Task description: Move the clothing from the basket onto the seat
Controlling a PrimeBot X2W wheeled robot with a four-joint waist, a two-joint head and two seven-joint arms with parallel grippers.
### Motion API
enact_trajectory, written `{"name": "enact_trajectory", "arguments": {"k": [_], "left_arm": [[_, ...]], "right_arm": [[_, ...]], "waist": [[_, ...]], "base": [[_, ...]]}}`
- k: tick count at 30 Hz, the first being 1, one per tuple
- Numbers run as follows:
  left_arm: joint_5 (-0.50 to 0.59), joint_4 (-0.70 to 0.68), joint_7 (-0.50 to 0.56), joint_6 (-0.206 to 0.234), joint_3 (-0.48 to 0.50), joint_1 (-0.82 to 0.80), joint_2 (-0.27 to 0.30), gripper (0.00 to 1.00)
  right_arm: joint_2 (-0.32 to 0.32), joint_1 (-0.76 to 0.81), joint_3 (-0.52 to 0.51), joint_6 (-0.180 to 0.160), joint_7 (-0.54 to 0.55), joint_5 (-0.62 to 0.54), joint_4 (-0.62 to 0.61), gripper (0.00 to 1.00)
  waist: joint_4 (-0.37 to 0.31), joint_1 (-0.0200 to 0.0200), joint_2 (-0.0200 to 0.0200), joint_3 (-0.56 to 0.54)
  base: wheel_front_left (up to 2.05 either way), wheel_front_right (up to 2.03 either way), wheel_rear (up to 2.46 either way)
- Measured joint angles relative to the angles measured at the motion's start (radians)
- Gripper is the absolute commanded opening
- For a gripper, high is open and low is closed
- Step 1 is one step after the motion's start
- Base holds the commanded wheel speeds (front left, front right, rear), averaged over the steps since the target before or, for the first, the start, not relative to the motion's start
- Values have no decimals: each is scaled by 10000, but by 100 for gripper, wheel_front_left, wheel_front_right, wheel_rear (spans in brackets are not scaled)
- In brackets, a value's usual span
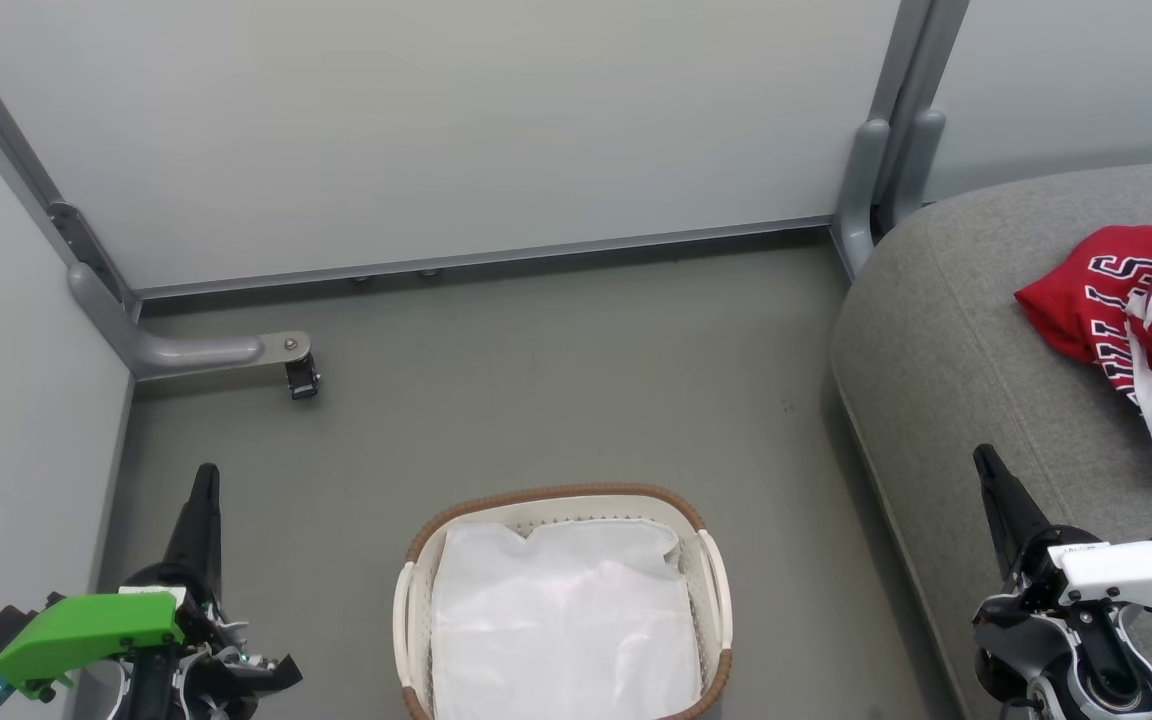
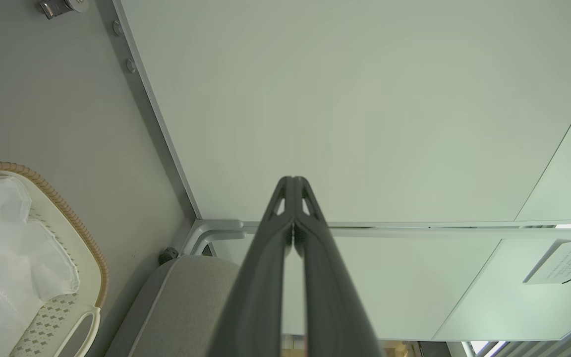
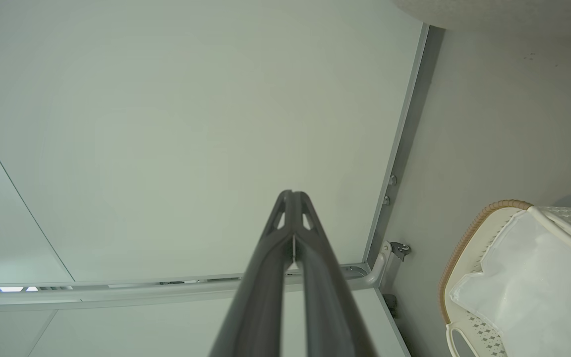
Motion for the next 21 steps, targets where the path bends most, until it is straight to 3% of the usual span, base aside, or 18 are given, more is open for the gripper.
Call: {"name": "enact_trajectory", "arguments": {"k": [21], "left_arm": [[0, -2, 0, -2, 0, 0, 0, 0]], "right_arm": [[0, 1, 0, 0, 0, 0, 0, 0]], "waist": [[0, 0, 0, 0]], "base": [[0, 0, 0]]}}
